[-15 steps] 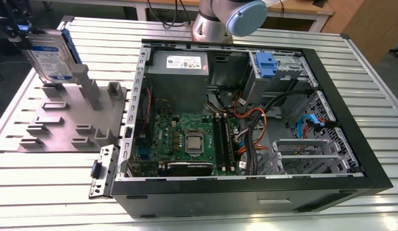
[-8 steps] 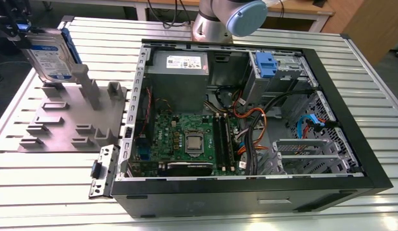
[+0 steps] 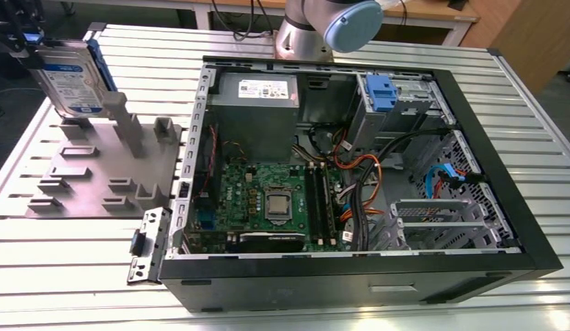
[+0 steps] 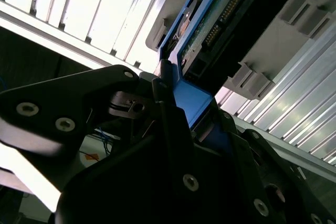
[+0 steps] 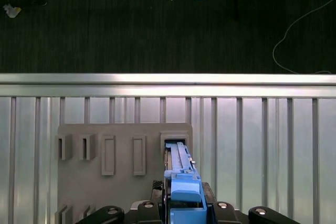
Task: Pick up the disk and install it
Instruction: 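Pick up the disk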
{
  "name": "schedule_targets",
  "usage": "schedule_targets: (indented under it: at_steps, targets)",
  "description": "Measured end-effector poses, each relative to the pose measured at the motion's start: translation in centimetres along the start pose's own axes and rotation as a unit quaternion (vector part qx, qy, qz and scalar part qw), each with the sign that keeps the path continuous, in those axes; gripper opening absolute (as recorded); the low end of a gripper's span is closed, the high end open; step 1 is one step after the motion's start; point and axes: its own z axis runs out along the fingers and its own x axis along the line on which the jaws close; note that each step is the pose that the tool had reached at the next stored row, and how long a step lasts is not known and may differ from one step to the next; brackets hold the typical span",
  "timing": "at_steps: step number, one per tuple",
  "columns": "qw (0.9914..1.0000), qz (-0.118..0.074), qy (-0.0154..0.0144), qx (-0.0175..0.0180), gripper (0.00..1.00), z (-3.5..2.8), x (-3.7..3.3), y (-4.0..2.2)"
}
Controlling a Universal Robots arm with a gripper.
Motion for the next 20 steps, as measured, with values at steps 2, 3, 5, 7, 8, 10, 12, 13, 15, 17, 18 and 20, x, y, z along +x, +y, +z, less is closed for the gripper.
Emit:
schedule_targets:
  at_steps: [2,3,5,7,8,10,12,13,15,17,18,20]
  targets:
    - [1.0,0.0,0.0,0.0,0.36,-0.03,0.0,0.0]
    - [1.0,0.0,0.0,0.0,0.36,-0.05,0.0,0.0]
    - [1.0,0.0,0.0,0.0,0.36,-0.09,0.0,0.0]
    - [1.0,0.0,0.0,0.0,0.36,-0.26,0.0,0.0]
    - [1.0,0.0,0.0,0.0,0.36,-0.27,0.0,0.0]
    - [1.0,0.0,0.0,0.0,0.36,-0.3,0.0,0.0]
    - [1.0,0.0,0.0,0.0001,0.36,-0.37,0.0,0.0]
    - [1.0,0.0,0.0,0.0,0.36,-0.39,0.0,0.0]
    - [1.0,0.0,0.0,0.0,0.36,-0.39,0.0,0.0]
    - [1.0,0.0,0.0,0.0,0.36,-0.39,0.0,0.0]
    - [1.0,0.0,0.0,0.0,0.36,-0.4,0.0,0.0]
    - [1.0,0.0,0.0,0.0,0.36,-0.4,0.0,0.0]
